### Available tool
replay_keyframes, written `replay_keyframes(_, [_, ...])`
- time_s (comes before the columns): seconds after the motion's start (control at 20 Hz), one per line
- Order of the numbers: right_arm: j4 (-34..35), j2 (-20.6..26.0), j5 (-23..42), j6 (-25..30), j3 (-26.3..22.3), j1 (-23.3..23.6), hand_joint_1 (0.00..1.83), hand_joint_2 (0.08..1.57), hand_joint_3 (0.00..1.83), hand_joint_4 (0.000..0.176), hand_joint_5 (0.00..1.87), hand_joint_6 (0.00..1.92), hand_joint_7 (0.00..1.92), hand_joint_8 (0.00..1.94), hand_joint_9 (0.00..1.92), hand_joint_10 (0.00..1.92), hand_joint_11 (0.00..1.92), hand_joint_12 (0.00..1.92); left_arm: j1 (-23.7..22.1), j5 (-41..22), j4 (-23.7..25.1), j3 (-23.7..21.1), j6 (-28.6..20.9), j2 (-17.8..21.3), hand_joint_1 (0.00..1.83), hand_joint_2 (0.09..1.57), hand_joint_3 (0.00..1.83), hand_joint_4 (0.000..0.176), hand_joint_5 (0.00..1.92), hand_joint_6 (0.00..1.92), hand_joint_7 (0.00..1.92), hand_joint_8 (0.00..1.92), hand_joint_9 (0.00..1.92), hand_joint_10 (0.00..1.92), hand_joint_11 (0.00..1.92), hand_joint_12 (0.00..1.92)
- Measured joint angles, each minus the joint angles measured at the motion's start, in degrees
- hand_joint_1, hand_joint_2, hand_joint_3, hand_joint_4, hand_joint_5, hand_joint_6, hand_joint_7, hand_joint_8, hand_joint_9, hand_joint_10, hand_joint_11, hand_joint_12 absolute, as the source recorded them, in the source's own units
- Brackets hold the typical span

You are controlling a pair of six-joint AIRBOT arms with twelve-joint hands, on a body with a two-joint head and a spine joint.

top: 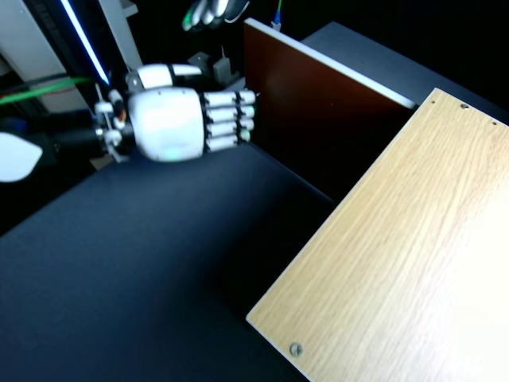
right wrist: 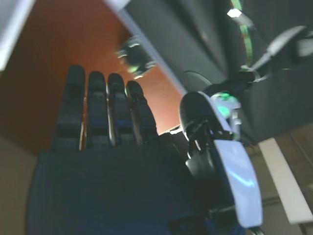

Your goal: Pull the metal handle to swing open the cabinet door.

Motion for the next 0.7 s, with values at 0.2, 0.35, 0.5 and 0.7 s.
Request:
replay_keyframes(0.2, [-0.02,0.00,-0.31,0.00,3.87,0.13,0.00,1.57,0.09,0.000,0.10,0.00,0.13,0.00,0.12,0.00,0.00,0.44,0.00,-0.02,-0.02,0.00,-0.02,0.00,0.00,1.57,0.15,0.000,0.19,0.00,0.21,0.00,0.19,0.00,0.00,0.51])
replay_keyframes(0.35, [-0.26,0.00,-0.33,-0.04,6.84,1.62,0.00,1.57,0.09,0.000,0.09,0.00,0.12,0.00,0.12,0.00,0.00,0.43,0.00,-0.04,0.00,0.00,0.00,0.00,0.00,1.57,0.14,0.000,0.19,0.00,0.20,0.00,0.19,0.00,0.00,0.50])
replay_keyframes(0.5, [-4.76,0.02,-2.36,-0.13,8.37,4.26,0.00,1.57,0.09,0.000,0.09,0.00,0.12,0.00,0.11,0.00,0.00,0.42,0.00,0.02,0.00,0.00,-0.02,-0.02,0.00,1.57,0.15,0.000,0.19,0.00,0.20,0.00,0.19,0.00,0.00,0.49])
replay_keyframes(0.7, [-5.29,0.02,-4.61,-0.15,8.70,5.14,0.00,1.57,0.10,0.000,0.10,0.00,0.13,0.00,0.12,0.00,0.00,0.44,0.00,-0.04,0.00,0.00,-0.02,0.00,0.00,1.57,0.14,0.000,0.19,0.00,0.20,0.00,0.19,0.00,0.00,0.48])
